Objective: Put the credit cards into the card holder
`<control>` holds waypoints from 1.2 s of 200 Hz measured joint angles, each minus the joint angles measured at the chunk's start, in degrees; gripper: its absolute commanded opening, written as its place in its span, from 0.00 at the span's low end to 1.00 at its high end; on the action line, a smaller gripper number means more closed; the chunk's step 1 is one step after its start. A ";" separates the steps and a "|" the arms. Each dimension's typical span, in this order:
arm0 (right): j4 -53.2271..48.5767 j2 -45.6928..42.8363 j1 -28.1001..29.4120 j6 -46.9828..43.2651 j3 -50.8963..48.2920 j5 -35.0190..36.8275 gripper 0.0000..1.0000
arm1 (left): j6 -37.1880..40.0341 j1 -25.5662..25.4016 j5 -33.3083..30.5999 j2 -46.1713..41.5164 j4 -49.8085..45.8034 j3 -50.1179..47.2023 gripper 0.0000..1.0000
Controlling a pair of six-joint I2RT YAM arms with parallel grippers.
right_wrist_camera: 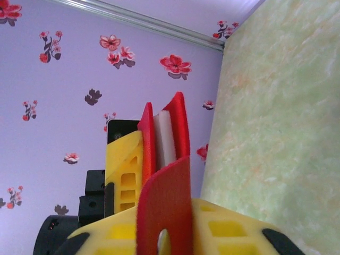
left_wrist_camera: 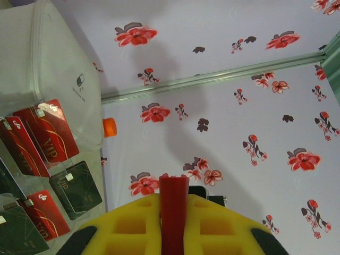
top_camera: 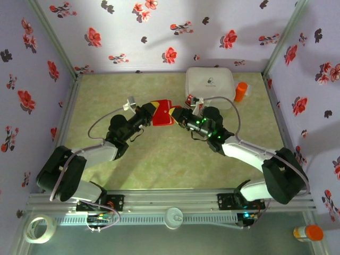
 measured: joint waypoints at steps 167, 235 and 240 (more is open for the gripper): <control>6.58 1.51 -0.68 4.15 -0.22 -1.75 0.00 | -0.20 0.26 -1.01 1.33 2.54 0.02 0.00; 6.19 1.20 -0.61 3.91 -0.33 -2.34 0.00 | -0.24 0.26 -0.13 1.99 2.60 0.00 0.50; 5.90 1.01 -0.61 3.85 -0.46 -2.38 0.00 | -0.02 0.24 -0.07 1.99 2.47 0.00 0.54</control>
